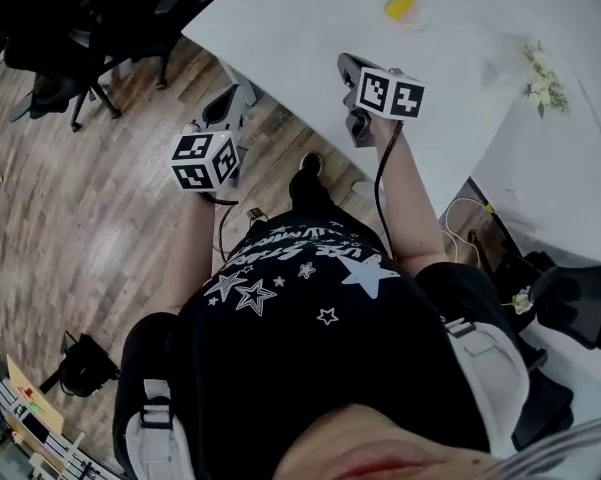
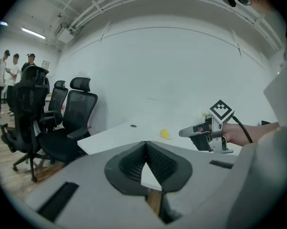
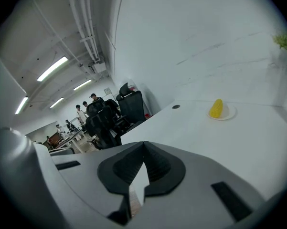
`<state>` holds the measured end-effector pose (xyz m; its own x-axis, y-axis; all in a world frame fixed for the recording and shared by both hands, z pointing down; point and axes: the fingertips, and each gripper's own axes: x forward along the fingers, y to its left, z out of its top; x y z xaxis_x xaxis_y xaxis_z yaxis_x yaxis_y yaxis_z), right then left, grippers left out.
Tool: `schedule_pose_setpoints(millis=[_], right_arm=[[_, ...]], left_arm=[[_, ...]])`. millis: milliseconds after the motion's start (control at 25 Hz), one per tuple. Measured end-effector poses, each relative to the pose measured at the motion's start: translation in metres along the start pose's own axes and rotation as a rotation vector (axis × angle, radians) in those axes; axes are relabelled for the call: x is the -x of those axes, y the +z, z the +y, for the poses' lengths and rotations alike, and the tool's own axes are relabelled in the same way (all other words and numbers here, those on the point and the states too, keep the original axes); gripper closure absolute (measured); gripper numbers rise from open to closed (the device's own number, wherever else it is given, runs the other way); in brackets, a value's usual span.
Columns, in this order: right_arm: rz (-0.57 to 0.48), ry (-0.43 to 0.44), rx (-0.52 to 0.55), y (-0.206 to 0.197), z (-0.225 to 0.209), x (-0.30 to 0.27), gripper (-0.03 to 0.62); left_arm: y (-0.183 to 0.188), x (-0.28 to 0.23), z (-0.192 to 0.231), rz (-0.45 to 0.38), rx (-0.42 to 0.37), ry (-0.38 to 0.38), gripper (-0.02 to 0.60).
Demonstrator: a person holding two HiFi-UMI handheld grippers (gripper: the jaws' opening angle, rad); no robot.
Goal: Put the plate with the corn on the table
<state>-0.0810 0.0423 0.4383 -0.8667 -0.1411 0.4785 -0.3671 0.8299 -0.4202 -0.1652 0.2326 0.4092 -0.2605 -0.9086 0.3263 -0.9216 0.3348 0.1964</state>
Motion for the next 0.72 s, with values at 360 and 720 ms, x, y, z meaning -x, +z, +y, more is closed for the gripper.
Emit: schedule_pose_setpoints(millis=[360, 720], right_arm=[[0.023, 0.025, 0.062, -0.063, 0.075, 0.05, 0.588], [-0.014, -0.007, 0.14, -0.099, 0.107, 0.107, 0.588]], left_arm=[[-0.039, 0.107, -0.003, 0.0, 0.021, 0.036, 0.575], [-0.069, 0.156, -0.029, 0.012, 0.046, -0.016, 0.575]])
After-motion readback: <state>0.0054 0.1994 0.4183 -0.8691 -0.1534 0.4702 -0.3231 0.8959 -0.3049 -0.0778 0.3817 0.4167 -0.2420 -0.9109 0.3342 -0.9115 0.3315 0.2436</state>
